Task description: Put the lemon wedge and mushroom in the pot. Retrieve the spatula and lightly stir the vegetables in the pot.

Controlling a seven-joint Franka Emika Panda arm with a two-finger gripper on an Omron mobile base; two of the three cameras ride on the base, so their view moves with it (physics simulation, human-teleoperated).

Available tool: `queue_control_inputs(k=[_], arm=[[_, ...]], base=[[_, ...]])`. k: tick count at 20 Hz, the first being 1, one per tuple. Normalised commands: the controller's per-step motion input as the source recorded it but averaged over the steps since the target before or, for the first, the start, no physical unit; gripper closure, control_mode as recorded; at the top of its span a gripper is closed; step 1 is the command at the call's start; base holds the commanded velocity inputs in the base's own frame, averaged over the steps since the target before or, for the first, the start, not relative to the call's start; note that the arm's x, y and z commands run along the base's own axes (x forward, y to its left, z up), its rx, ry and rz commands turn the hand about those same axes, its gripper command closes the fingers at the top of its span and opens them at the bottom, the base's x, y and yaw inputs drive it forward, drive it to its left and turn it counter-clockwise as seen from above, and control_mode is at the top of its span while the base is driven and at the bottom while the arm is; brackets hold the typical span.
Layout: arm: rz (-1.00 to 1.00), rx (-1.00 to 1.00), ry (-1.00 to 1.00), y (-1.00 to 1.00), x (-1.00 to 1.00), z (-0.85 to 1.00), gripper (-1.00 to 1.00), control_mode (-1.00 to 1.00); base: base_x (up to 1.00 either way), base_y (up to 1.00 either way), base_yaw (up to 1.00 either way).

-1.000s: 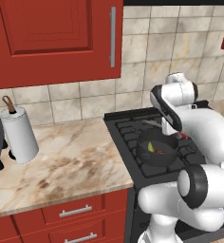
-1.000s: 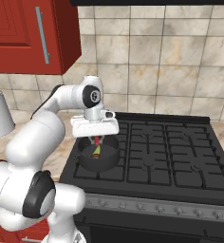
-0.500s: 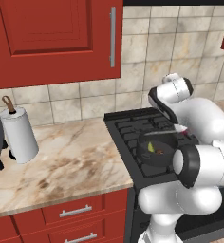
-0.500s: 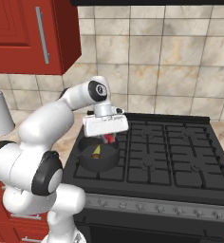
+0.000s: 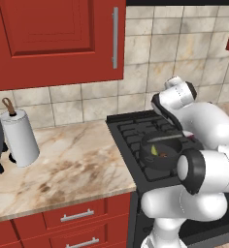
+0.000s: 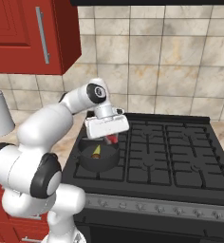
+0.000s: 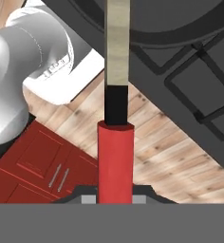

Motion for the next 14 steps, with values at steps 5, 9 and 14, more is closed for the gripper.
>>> queue_control_inputs(k=[5,9,14], arm=[[0.00,0.00,0.00,-0.32,0.00,-0.13,1.00,-1.00],[0.02,0.00,0.05,-0.02,0.00,-0.29,1.00,-1.00],[0.02,0.00,0.07,0.00,0.00,-0.42,1.00,-1.00]], base=[[0.00,0.00,0.00],[0.00,0.00,0.00],[0.00,0.00,0.00]])
